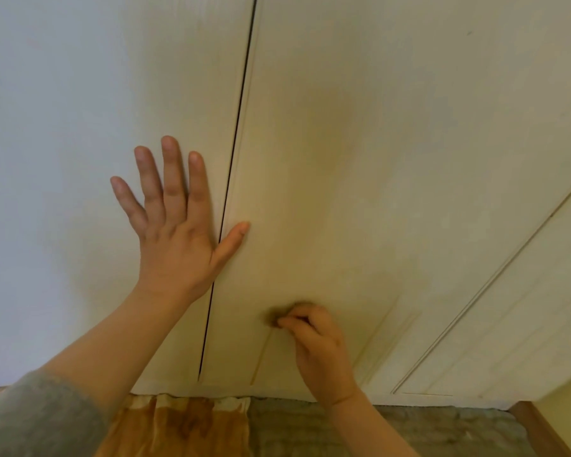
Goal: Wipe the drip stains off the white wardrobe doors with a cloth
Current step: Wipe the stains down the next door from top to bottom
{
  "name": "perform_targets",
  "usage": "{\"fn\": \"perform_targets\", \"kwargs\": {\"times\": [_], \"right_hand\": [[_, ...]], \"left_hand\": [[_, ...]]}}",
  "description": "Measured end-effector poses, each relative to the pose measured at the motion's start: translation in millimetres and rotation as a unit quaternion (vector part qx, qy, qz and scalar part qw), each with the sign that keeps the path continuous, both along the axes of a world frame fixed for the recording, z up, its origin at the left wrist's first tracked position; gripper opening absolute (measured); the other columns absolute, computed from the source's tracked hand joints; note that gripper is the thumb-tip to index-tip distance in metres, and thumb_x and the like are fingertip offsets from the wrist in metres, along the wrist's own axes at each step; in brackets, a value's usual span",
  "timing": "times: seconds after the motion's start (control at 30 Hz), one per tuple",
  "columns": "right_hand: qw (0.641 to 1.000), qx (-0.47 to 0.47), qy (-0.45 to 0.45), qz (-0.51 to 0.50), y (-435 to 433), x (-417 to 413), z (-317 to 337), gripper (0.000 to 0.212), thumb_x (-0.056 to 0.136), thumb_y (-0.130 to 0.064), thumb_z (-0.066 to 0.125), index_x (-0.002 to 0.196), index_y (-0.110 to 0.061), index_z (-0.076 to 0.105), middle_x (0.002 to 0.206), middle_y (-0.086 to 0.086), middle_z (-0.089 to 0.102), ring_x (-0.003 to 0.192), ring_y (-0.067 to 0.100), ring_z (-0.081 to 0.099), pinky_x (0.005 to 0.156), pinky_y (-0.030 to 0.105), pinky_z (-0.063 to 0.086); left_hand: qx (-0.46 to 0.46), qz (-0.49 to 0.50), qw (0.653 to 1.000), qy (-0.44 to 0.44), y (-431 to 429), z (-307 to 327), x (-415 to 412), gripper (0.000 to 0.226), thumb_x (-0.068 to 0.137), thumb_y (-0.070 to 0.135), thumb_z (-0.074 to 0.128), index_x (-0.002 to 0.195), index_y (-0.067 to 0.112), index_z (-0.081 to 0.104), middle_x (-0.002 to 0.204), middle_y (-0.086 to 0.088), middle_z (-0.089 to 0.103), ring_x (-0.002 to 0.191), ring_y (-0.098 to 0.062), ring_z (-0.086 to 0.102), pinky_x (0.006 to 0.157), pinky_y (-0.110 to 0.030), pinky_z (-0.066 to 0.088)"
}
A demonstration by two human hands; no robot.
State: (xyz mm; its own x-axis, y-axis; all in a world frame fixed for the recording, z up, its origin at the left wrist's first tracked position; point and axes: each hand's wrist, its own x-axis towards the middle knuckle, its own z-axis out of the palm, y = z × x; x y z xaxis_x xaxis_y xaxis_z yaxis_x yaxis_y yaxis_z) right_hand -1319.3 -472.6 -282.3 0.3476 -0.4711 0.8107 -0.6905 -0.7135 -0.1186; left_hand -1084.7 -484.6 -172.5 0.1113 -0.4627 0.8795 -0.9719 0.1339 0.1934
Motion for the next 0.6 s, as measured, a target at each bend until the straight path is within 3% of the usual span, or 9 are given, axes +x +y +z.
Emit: {"fn": "perform_targets", "kwargs": {"times": [0.07,0.17,0.23,0.3,0.37,0.5,0.6], "right_hand": [[0.995,-0.043,-0.088,-0.024,2,3,42,0.021,0.088,0.000,0.055,0.096,-0.001,0.074,0.102,0.007,0.060,0.098,0.021,0.058,0.086,0.024,0.049],[0.964,-0.145,-0.205,-0.086,-11,-3,106,0.021,0.089,0.010,0.054,0.098,0.003,0.072,0.101,0.015,0.060,0.097,0.029,0.060,0.085,0.036,0.052],[0.948,-0.174,-0.243,-0.109,-22,-6,116,0.017,0.092,0.007,0.056,0.099,0.003,0.071,0.102,0.014,0.059,0.096,0.032,0.061,0.086,0.043,0.053],[0.947,-0.179,-0.242,-0.112,-25,-2,96,0.018,0.096,-0.003,0.053,0.097,0.002,0.071,0.104,0.010,0.056,0.093,0.031,0.060,0.086,0.043,0.053],[0.964,-0.153,-0.196,-0.096,-22,0,57,0.015,0.097,-0.008,0.052,0.096,-0.005,0.067,0.103,0.007,0.053,0.092,0.029,0.058,0.085,0.036,0.052],[0.995,-0.024,-0.070,-0.069,-1,-16,-14,0.016,0.088,0.002,0.057,0.091,-0.011,0.065,0.097,-0.002,0.050,0.087,0.017,0.055,0.075,0.023,0.048],[0.994,0.038,-0.080,-0.065,8,-20,-5,0.015,0.087,0.000,0.059,0.089,-0.008,0.072,0.093,-0.004,0.054,0.083,0.012,0.055,0.068,0.026,0.049]], "left_hand": [[0.000,0.000,1.000,0.004,0,0,0,0.093,0.096,0.067,0.033,0.156,0.006,-0.002,0.160,-0.031,0.000,0.144,-0.053,-0.004,0.111,-0.061,-0.017],[-0.002,0.006,1.000,0.006,-1,1,-1,0.093,0.096,0.067,0.034,0.156,0.003,0.002,0.159,-0.032,0.003,0.143,-0.055,-0.002,0.110,-0.066,-0.012],[-0.002,0.012,1.000,0.005,-2,0,-1,0.095,0.095,0.069,0.035,0.155,0.002,0.004,0.158,-0.033,0.005,0.142,-0.056,-0.001,0.110,-0.067,-0.011],[-0.001,0.016,1.000,0.002,-2,0,-1,0.099,0.093,0.072,0.035,0.155,0.002,0.005,0.158,-0.033,0.006,0.142,-0.057,0.001,0.111,-0.063,-0.014],[0.002,0.016,1.000,0.001,-2,1,-1,0.104,0.090,0.077,0.037,0.154,0.002,0.006,0.157,-0.034,0.007,0.141,-0.057,0.001,0.111,-0.058,-0.018],[0.016,0.015,1.000,0.001,0,1,-1,0.114,0.084,0.084,0.039,0.154,0.000,0.006,0.157,-0.036,0.007,0.141,-0.059,0.001,0.110,-0.061,-0.017],[0.027,0.010,1.000,0.005,1,1,-2,0.120,0.080,0.088,0.038,0.154,0.001,0.003,0.158,-0.035,0.004,0.142,-0.059,0.000,0.110,-0.060,-0.018]]}}
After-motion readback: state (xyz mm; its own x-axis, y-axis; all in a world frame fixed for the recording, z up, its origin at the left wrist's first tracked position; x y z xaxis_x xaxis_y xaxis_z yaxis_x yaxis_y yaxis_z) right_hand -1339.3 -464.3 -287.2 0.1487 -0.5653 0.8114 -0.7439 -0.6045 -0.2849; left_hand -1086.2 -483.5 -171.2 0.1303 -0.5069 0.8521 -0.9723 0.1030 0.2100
